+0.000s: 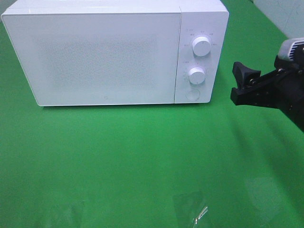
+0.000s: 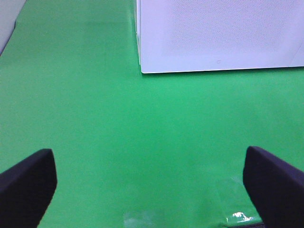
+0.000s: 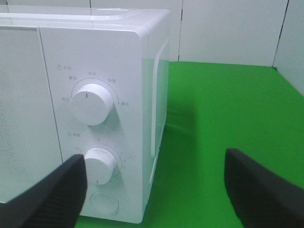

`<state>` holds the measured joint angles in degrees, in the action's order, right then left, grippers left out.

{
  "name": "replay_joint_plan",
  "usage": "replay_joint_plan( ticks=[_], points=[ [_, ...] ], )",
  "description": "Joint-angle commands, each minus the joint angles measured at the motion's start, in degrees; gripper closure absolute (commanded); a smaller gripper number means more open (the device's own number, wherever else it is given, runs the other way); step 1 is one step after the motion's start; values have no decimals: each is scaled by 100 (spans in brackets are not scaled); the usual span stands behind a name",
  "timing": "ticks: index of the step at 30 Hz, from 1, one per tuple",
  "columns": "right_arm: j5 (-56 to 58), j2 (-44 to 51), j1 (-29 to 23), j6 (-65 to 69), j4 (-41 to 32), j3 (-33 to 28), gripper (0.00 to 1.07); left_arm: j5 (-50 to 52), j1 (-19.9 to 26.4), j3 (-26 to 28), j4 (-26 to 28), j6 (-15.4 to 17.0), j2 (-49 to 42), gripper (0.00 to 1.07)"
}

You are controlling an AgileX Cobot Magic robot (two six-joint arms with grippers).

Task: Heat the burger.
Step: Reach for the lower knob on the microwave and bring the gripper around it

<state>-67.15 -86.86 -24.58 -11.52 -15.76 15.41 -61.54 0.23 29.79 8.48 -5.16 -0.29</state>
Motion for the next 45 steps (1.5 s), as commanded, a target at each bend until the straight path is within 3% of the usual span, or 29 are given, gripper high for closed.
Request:
replay_joint_plan(
  ticks=[1,4,7,8,13,27,45],
  points=[
    [-481,-206,-281,-103,-407,-17,32,63,17,-23,17,23,-97,7],
    [-785,-533,-762,-241,-1197,6,32,63,17,-23,17,23,-97,7],
    [-877,-619,-905,-321,-1387,17,32,63,17,-23,17,23,-97,7],
    [-1054,-859,-1272,-539,-1782,103,32,63,17,-23,17,23,-97,7],
    [-1283,-1243,-1610,-550,-2074,350,32,63,17,-23,17,23,-97,7],
    [-1312,-2097,-1604,-504,-2384,1604,32,63,17,-23,17,23,-97,7],
    [-1249,-3019,-1438,-344,-2527,2785,32,63,17,-23,17,23,-97,7]
  ],
)
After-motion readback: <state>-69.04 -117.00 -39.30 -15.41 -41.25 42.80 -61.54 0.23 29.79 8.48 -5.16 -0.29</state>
